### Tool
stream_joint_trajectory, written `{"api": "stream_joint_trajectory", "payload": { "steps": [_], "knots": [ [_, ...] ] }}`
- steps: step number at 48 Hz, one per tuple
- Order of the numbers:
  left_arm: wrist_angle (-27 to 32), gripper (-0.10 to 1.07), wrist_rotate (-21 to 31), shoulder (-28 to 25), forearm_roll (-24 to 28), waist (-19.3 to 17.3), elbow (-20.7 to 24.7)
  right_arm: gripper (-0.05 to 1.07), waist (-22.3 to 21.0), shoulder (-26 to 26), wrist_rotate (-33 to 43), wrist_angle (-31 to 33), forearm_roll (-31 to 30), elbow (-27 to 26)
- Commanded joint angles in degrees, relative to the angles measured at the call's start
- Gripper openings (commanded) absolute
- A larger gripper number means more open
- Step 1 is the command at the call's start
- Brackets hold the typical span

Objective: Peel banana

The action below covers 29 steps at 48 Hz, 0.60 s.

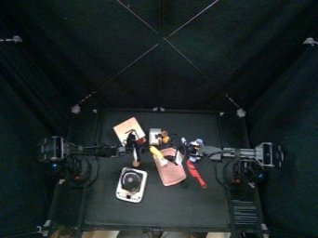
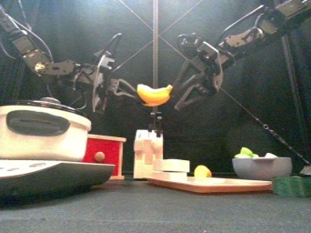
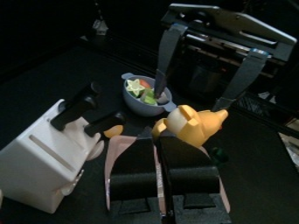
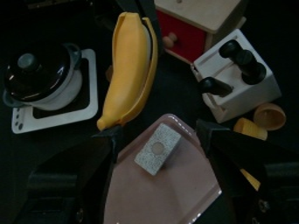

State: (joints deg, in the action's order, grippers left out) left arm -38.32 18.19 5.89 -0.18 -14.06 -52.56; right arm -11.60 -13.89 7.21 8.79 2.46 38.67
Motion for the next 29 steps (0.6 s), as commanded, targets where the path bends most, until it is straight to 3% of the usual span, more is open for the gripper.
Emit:
{"api": "stream_joint_trajectory", "payload": {
  "steps": [1,6,11,22,29],
  "knots": [
    [1.41,0.11,-0.09,0.26,-2.37,0.0,1.41,0.98,0.97,-2.11,0.18,6.15,0.35,-3.87],
    [3.34,0.11,-0.26,0.26,-5.01,0.0,2.02,0.98,2.99,-1.67,0.18,11.69,1.41,-6.86],
    [4.92,0.11,-0.26,0.26,-6.59,0.09,2.64,0.98,4.22,-1.93,0.09,13.01,1.32,-8.44],
    [6.33,0.11,-0.09,-0.18,-9.05,0.18,5.01,0.98,4.75,-2.29,0.09,8.35,-0.09,-8.26],
    [6.33,0.11,-0.09,-1.58,-10.37,0.26,6.33,0.98,2.46,-1.85,0.0,5.98,-1.05,-7.91]
  ]
}}
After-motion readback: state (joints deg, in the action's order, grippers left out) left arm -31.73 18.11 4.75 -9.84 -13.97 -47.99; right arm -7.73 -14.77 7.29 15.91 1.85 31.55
